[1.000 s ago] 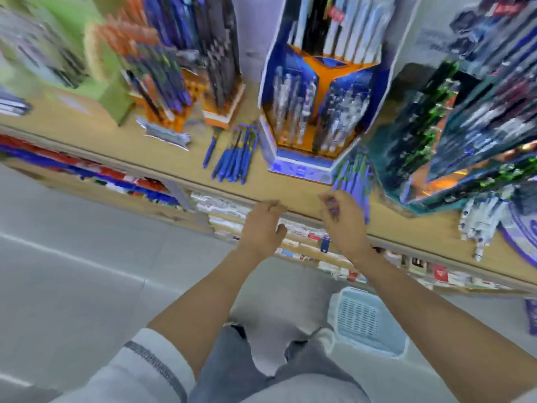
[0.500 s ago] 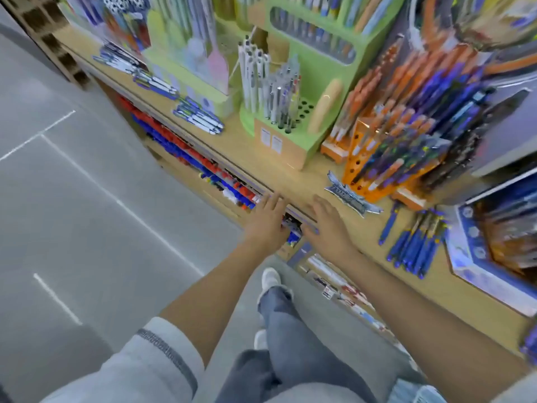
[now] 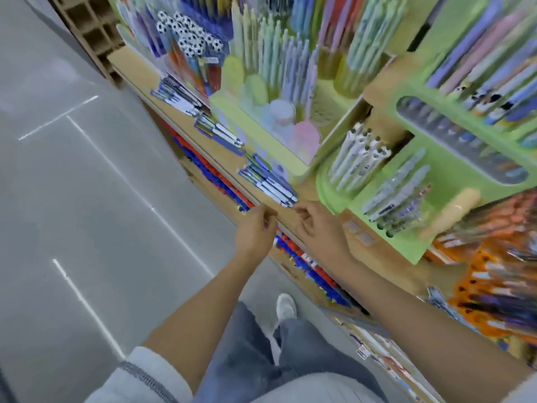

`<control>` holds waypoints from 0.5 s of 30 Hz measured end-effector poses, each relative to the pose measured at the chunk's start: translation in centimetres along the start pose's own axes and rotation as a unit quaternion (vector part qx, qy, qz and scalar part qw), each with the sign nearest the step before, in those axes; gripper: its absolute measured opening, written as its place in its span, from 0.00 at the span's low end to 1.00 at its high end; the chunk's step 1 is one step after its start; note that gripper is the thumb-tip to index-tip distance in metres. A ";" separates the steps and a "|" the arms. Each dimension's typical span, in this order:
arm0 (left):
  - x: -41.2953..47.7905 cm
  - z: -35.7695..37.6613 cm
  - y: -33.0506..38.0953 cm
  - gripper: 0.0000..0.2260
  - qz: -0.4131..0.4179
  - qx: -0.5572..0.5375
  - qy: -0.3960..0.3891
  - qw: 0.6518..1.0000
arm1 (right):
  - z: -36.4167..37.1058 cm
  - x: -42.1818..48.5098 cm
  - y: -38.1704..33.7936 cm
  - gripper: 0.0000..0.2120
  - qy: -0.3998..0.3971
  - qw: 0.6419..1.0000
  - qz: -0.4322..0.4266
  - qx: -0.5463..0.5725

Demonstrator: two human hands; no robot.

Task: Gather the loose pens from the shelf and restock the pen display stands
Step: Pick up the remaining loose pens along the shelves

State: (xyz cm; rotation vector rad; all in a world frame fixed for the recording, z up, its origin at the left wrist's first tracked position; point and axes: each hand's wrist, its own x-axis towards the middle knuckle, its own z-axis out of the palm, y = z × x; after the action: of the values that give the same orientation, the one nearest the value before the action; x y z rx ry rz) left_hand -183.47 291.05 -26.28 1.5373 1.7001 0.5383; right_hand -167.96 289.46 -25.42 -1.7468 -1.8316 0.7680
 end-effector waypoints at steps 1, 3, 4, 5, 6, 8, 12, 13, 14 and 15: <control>1.3 -1.2 -0.4 0.07 -0.030 -0.025 0.005 0.999 | 0.9 1.3 -0.6 0.14 0.009 1.000 -0.001 -0.009; 4.0 -3.0 -1.4 0.07 -0.095 -0.077 -0.005 0.992 | 2.3 3.9 -1.5 0.16 0.022 0.999 0.003 -0.048; 5.3 -3.7 -1.8 0.08 -0.133 -0.104 -0.026 0.985 | 2.9 5.0 -1.8 0.17 0.025 0.997 0.012 -0.078; 6.5 -4.2 -2.2 0.08 -0.167 -0.142 -0.056 0.974 | 3.7 5.9 -2.0 0.19 0.030 0.993 0.027 -0.109; 7.6 -4.7 -2.5 0.07 -0.197 -0.191 -0.083 0.958 | 4.2 6.4 -2.3 0.20 0.038 0.988 0.051 -0.140; 9.3 -5.6 -2.7 0.07 -0.256 -0.281 -0.143 0.914 | 5.6 6.9 -2.8 0.22 0.059 0.979 0.099 -0.170; 11.4 -6.8 -2.7 0.08 -0.334 -0.376 -0.225 0.835 | 8.1 7.3 -3.6 0.19 0.122 0.972 0.155 -0.127; 11.7 -6.9 -2.7 0.09 -0.341 -0.378 -0.239 0.827 | 8.5 7.2 -3.7 0.18 0.140 0.970 0.160 -0.120; 12.0 -6.9 -2.7 0.09 -0.346 -0.380 -0.253 0.819 | 8.9 7.2 -3.9 0.17 0.150 0.968 0.165 -0.118; 12.3 -7.0 -2.8 0.10 -0.348 -0.383 -0.268 0.812 | 9.2 7.3 -4.1 0.15 0.157 0.966 0.170 -0.117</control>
State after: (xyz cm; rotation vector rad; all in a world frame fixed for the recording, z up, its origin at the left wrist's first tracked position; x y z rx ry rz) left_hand -190.32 303.69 -27.19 0.3595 1.2198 0.2835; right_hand -177.68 296.05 -29.43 -2.2270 -1.4769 0.3714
